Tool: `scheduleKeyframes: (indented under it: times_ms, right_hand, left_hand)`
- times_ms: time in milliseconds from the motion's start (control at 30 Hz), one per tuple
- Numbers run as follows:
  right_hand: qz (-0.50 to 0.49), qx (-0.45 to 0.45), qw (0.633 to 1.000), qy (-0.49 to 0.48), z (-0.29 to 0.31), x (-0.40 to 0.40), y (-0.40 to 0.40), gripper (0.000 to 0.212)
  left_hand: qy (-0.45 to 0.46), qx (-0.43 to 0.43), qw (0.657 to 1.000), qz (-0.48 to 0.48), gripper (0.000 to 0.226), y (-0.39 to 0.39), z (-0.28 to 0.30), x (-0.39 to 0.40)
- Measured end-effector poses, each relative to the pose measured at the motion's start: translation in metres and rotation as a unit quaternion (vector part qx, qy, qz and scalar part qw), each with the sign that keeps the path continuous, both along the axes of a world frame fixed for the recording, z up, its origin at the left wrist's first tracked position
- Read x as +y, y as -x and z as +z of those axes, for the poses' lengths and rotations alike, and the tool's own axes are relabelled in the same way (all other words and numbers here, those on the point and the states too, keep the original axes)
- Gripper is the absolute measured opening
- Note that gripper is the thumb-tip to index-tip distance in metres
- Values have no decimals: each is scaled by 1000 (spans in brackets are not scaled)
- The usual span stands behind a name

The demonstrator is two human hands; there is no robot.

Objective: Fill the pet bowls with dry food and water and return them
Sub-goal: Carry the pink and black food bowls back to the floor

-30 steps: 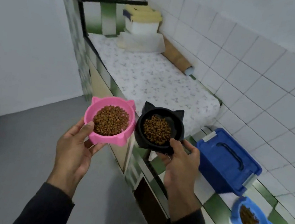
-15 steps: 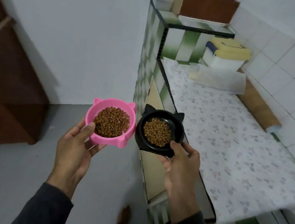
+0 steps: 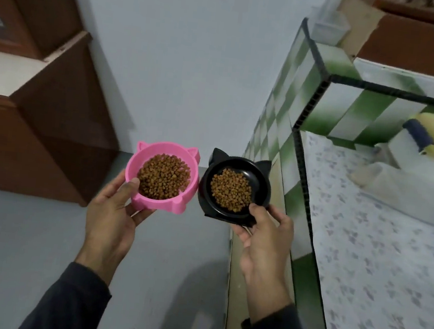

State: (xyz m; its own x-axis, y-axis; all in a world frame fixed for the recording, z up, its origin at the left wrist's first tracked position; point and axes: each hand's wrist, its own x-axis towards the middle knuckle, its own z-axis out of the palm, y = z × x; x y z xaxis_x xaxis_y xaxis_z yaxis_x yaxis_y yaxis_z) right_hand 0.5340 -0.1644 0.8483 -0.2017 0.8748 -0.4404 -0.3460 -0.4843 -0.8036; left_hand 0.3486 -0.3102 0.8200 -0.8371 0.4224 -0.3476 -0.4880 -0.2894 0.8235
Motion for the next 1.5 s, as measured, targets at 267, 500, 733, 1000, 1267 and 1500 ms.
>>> scheduleKeyframes:
  times_ms: [267,500,733,1000,1267,1500]
  right_hand:
    - [12,-2,1000,26,-24,70,86,41]
    - [0,-21,999,24,-42,126,185,37]
    - [-12,-32,998,49,-65,183,277,38]
    - [-11,-51,997,59,-114,264,348,41]
    - [-13,-70,992,102,-187,329,394,39]
    - [-19,-84,988,124,-294,366,423,43]
  left_hand:
    - [15,-6,1000,12,32,81,-20,59]
    - [30,-16,999,10,34,180,-32,118]
    - [50,-11,999,-13,38,273,-49,180]
    - [70,-48,996,3,42,338,-100,257]
    - [83,-81,993,14,46,380,-179,321]
    - [99,-106,989,13,51,413,-285,359]
